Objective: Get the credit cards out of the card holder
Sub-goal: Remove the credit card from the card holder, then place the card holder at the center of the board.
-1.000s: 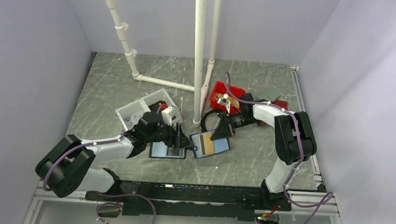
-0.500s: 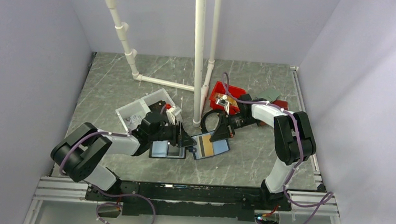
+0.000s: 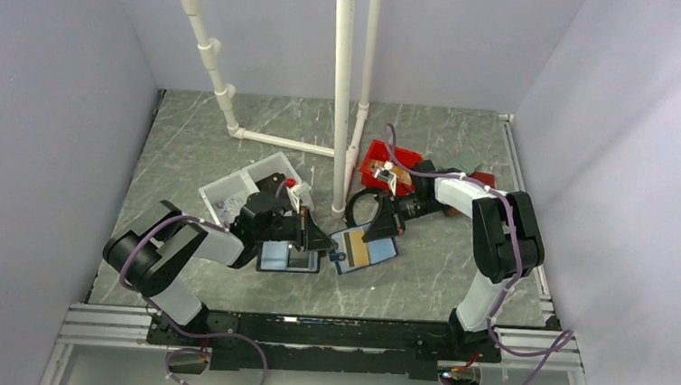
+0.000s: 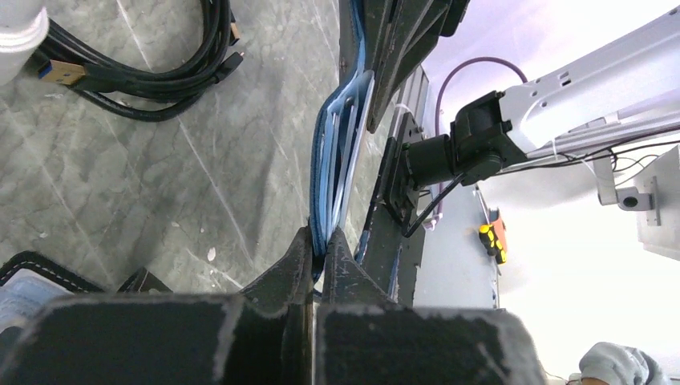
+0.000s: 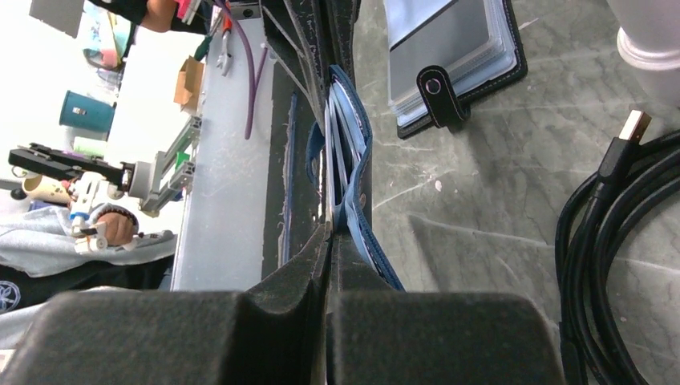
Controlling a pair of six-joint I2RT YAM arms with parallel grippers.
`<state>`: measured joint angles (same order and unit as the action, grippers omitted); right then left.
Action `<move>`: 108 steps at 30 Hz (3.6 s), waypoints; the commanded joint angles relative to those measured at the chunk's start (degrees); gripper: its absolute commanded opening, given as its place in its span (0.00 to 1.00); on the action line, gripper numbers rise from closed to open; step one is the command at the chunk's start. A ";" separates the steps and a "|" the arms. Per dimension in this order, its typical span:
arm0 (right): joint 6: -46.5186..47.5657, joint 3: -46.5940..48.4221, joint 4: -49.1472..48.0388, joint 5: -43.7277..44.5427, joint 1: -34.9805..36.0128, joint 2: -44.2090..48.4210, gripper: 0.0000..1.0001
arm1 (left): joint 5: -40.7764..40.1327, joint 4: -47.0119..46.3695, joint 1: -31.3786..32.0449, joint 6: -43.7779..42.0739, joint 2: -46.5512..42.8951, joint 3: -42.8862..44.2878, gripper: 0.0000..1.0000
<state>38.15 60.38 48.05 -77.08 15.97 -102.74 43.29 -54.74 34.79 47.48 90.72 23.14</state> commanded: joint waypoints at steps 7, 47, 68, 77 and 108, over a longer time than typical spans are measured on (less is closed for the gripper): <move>-0.24 1.80 -0.46 -4.14 0.21 0.70 0.00 | 1.85 -3.52 -3.32 0.39 -4.62 -3.50 0.00; -0.53 1.48 -0.79 -3.61 -1.02 0.62 0.00 | 6.53 0.02 -7.63 0.06 -9.95 -5.44 0.00; -0.34 0.82 -0.57 -2.56 -3.22 0.59 0.00 | 6.29 -3.15 -9.31 2.14 -7.15 -7.40 0.00; 0.34 1.10 0.31 -2.63 -3.63 0.17 0.00 | 7.54 -0.51 -10.50 1.35 -6.26 -6.84 0.00; 2.00 1.68 1.91 -3.82 -3.66 0.04 0.00 | -16.49 26.25 -0.33 -6.61 -17.74 -1.53 0.50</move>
<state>37.82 60.82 49.43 -78.52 12.56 -102.96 31.92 -35.33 34.33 45.23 80.58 22.57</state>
